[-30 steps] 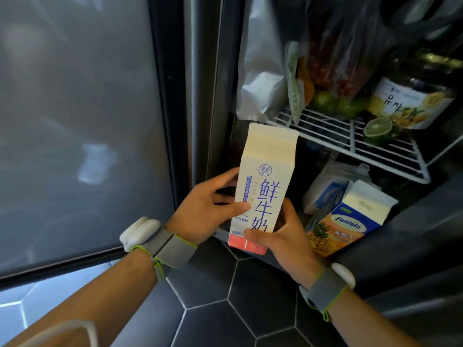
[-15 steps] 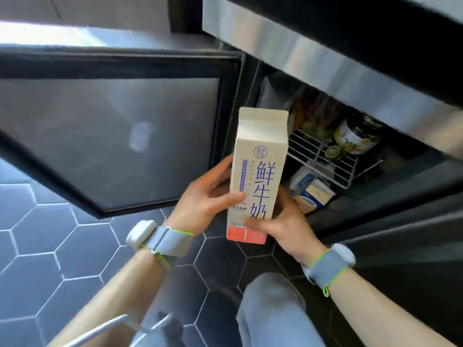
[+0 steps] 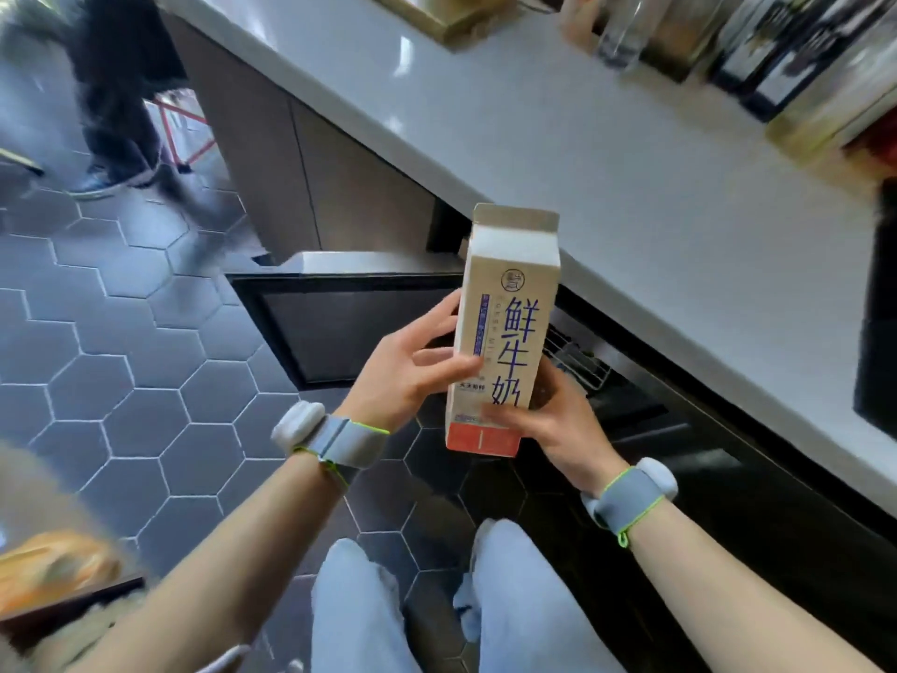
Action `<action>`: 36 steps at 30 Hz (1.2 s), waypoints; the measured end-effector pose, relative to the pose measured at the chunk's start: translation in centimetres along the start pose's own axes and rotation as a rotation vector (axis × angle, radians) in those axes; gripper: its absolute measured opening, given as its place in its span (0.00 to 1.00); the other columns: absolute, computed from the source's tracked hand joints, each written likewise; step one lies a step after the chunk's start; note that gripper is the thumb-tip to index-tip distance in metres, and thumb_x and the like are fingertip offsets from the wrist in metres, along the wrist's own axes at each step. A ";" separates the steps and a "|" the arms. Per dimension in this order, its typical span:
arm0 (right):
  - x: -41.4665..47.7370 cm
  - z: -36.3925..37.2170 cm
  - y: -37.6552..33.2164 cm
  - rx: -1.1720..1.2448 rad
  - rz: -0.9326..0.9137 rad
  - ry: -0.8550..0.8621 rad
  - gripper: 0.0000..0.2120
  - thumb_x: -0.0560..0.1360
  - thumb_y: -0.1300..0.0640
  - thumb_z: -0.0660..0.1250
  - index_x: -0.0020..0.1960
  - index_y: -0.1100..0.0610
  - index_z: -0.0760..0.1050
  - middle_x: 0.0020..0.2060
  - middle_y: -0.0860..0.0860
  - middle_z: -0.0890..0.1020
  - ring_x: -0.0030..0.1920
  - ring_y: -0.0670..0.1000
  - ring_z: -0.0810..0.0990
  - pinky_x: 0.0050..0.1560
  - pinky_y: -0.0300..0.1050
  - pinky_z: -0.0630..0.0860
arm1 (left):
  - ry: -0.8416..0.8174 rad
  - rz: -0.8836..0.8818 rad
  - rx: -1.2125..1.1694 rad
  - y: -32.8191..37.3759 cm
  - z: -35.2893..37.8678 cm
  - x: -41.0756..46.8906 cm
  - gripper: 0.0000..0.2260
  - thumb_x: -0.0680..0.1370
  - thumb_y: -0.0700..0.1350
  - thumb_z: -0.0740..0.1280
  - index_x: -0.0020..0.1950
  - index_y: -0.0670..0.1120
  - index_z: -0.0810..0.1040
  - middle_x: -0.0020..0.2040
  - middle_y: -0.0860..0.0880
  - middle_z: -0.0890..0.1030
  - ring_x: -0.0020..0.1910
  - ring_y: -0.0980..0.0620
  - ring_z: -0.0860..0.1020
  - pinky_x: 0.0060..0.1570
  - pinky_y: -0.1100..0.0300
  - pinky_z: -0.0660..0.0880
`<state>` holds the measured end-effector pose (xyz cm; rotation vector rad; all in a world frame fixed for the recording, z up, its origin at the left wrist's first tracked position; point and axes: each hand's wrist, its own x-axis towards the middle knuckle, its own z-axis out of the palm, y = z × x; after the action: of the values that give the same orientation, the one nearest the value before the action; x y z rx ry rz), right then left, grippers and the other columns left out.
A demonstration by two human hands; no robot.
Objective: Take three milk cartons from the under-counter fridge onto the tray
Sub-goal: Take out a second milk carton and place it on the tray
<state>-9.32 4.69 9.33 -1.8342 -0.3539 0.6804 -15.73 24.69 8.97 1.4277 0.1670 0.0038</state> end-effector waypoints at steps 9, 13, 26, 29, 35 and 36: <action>-0.5 1.6 -16.4 0.080 -0.072 -0.010 0.24 0.71 0.62 0.78 0.62 0.43 0.77 0.52 0.43 0.88 0.48 0.42 0.87 0.37 0.31 0.79 | -0.024 0.060 0.036 17.2 -5.2 -1.0 0.30 0.77 0.46 0.71 0.76 0.62 0.65 0.66 0.53 0.81 0.59 0.53 0.83 0.50 0.58 0.83; 1.6 2.6 -20.0 0.110 -0.124 0.017 0.23 0.73 0.60 0.77 0.58 0.34 0.78 0.53 0.41 0.87 0.52 0.45 0.87 0.41 0.37 0.83 | -0.029 0.103 0.042 20.4 -7.6 0.9 0.28 0.77 0.46 0.71 0.75 0.62 0.67 0.65 0.53 0.81 0.59 0.51 0.83 0.53 0.49 0.83; 14.8 3.7 -24.8 0.249 -0.117 0.095 0.23 0.68 0.46 0.76 0.62 0.37 0.78 0.56 0.49 0.87 0.54 0.55 0.87 0.52 0.58 0.84 | -0.096 0.014 0.061 24.2 -16.1 14.0 0.28 0.76 0.47 0.72 0.74 0.60 0.69 0.69 0.48 0.78 0.60 0.48 0.83 0.55 0.46 0.82; 17.1 4.4 -25.9 0.250 -0.120 0.098 0.20 0.70 0.48 0.75 0.60 0.37 0.79 0.55 0.49 0.87 0.53 0.55 0.88 0.52 0.58 0.84 | -0.106 -0.003 0.097 25.0 -18.0 16.2 0.28 0.77 0.46 0.71 0.75 0.59 0.68 0.70 0.47 0.77 0.62 0.47 0.82 0.58 0.41 0.80; 23.0 6.9 -28.9 0.248 -0.118 0.165 0.22 0.71 0.50 0.74 0.64 0.43 0.78 0.56 0.47 0.87 0.54 0.53 0.87 0.51 0.52 0.85 | -0.194 -0.021 0.135 26.6 -23.6 21.7 0.27 0.77 0.48 0.71 0.75 0.62 0.67 0.71 0.50 0.76 0.65 0.47 0.80 0.60 0.37 0.77; 23.7 7.5 -29.2 0.245 -0.114 0.169 0.22 0.71 0.50 0.74 0.64 0.43 0.78 0.56 0.47 0.87 0.54 0.53 0.87 0.50 0.51 0.85 | -0.208 -0.021 0.132 26.7 -24.5 22.5 0.27 0.77 0.49 0.70 0.75 0.62 0.67 0.71 0.51 0.77 0.65 0.47 0.80 0.60 0.37 0.77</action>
<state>7.30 33.80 27.94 -1.6118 -0.2497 0.4646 6.25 55.02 29.47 1.5474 0.0104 -0.1747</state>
